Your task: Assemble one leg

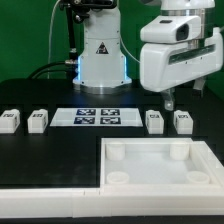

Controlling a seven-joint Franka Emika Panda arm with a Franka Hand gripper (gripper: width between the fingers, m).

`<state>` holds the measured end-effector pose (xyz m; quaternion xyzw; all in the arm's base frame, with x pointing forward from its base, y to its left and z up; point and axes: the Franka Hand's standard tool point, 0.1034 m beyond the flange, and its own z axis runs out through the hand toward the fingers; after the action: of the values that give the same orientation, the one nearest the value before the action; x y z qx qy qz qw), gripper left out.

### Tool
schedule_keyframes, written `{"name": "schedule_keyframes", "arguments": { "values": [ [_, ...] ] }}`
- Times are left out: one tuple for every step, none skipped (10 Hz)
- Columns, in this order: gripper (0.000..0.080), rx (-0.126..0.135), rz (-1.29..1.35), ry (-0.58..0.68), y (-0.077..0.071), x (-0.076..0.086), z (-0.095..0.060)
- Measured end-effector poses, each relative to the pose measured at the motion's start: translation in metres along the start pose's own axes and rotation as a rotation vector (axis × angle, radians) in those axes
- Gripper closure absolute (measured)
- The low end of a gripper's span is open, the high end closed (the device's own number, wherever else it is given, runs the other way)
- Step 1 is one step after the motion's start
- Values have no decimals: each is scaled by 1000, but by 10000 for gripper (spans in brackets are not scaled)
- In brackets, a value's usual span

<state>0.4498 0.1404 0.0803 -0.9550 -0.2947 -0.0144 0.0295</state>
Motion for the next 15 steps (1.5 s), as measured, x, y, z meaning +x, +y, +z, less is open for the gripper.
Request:
{"name": "schedule_keyframes", "arguments": {
  "values": [
    [150,4,84,0,-1,0,0],
    [150,15,231,8,-4,-2,5],
    [150,36,366,-3,-12,-12,20],
    [150,51,510,-13,-17,-16,27],
    [150,54,526,-11,-19,-17,29],
    [150,55,504,-13,-18,-16,28],
    [150,59,504,-31,-19,-17,29],
    [150,60,504,-36,-19,-17,29],
    [150,70,501,-94,-21,-22,30],
    [150,89,499,-184,-23,-24,29],
    [150,119,526,-327,-30,-25,29],
    [150,152,537,-431,-31,-21,32],
    [150,177,539,-532,-33,-20,34],
    [150,194,531,-597,-38,-18,36],
    [150,222,511,-701,-44,-22,36]
  ]
}}
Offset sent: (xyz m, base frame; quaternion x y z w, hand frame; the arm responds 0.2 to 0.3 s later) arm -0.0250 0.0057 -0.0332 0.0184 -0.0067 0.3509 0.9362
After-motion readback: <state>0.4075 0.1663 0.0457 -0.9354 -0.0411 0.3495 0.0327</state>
